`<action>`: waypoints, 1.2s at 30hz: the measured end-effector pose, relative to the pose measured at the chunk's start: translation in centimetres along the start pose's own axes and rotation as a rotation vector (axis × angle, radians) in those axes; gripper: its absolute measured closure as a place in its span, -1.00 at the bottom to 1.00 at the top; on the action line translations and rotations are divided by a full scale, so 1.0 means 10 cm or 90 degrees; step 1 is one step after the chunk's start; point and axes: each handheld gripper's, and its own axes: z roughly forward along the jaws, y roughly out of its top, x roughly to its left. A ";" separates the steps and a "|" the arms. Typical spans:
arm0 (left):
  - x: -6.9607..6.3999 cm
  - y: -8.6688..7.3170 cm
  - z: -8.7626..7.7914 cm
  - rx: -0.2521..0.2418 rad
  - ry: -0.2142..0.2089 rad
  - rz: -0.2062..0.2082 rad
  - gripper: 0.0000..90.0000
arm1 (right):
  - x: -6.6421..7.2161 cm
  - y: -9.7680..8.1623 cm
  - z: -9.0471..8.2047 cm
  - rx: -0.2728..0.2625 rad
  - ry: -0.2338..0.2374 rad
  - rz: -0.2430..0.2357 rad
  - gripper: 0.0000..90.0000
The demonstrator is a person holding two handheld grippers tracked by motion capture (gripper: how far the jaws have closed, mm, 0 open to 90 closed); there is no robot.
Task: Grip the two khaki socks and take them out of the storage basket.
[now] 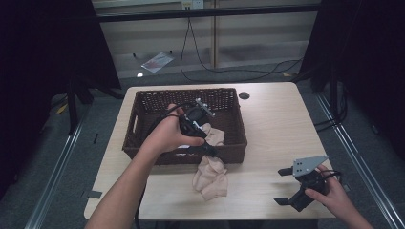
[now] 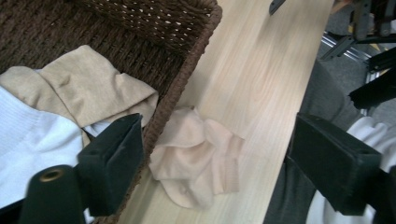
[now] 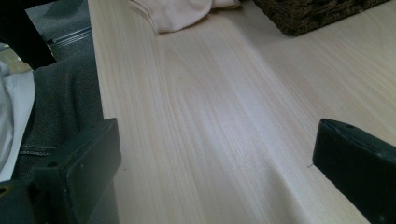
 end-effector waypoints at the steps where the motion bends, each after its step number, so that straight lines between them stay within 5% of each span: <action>1: 0.00 -0.03 0.02 -0.010 0.008 0.001 -0.65 | 0.00 0.00 0.00 0.000 0.001 0.000 -0.98; 36: -0.06 -0.52 0.43 -0.053 0.015 0.004 -0.77 | 0.00 0.00 0.00 0.000 0.000 -0.001 -0.98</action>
